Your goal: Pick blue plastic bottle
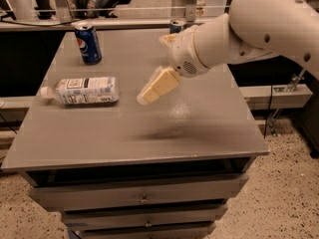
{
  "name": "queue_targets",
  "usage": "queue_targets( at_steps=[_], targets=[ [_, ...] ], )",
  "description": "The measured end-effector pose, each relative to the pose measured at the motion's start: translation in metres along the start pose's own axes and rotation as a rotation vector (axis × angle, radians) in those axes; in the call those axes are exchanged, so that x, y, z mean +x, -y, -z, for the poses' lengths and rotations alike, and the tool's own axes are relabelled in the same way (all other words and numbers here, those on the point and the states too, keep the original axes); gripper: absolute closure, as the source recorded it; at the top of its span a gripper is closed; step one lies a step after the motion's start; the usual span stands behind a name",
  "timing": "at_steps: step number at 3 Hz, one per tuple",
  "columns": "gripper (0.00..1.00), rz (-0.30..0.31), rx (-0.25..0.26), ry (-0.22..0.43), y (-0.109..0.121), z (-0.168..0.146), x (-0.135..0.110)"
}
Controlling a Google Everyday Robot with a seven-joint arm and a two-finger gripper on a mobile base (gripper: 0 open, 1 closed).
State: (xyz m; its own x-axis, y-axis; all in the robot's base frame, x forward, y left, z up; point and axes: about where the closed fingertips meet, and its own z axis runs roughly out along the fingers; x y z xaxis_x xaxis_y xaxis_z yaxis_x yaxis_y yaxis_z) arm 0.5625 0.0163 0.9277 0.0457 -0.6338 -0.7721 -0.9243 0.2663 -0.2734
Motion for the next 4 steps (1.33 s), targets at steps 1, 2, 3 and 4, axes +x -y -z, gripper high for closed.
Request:
queue_targets(
  at_steps=[1, 2, 3, 4],
  targets=[
    [0.0, -0.031, -0.004, 0.065, 0.017, -0.044, -0.004],
    [0.0, -0.032, -0.06, 0.096, 0.019, -0.09, -0.012],
    [0.0, -0.033, -0.116, 0.113, 0.014, -0.126, -0.019],
    [0.16, -0.032, -0.17, 0.123, 0.003, -0.152, -0.025]
  ],
)
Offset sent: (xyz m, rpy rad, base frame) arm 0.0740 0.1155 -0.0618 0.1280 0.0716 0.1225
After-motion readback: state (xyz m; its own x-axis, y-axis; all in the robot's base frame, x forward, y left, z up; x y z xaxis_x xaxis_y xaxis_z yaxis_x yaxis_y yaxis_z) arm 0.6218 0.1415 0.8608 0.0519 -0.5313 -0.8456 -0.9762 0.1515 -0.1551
